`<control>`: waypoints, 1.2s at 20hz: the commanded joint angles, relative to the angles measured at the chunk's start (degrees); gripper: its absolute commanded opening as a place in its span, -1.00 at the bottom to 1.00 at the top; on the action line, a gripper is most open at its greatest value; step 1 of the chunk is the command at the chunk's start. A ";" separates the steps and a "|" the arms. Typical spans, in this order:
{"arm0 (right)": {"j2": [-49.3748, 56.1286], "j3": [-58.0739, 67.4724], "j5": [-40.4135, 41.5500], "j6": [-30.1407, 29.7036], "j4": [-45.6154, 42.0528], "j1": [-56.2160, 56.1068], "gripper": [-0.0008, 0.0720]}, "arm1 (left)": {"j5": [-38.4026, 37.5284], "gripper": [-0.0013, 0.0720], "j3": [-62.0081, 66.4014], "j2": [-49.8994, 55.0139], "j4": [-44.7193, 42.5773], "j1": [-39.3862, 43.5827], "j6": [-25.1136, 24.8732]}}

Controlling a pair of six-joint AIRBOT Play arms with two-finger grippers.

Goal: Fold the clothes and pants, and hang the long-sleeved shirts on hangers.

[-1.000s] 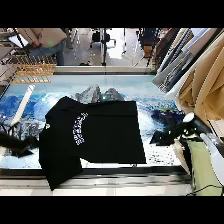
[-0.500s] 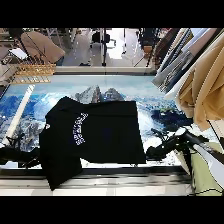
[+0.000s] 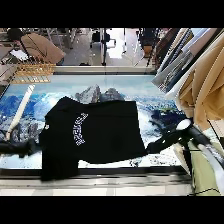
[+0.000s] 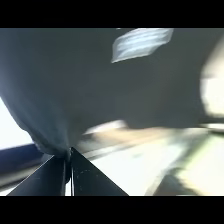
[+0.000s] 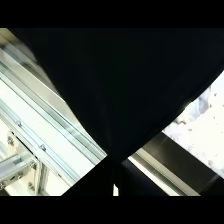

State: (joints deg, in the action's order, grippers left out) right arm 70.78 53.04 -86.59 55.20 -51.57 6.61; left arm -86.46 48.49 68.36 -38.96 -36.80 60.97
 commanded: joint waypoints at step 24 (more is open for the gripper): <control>11.02 40.87 14.10 20.35 -7.26 -0.22 -0.94 | 32.74 -0.95 8.68 -3.61 17.57 11.08 1.60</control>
State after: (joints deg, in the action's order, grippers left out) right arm 69.73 100.40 -76.60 74.96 -58.92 6.44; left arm -68.40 67.53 58.00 -7.60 -34.50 63.86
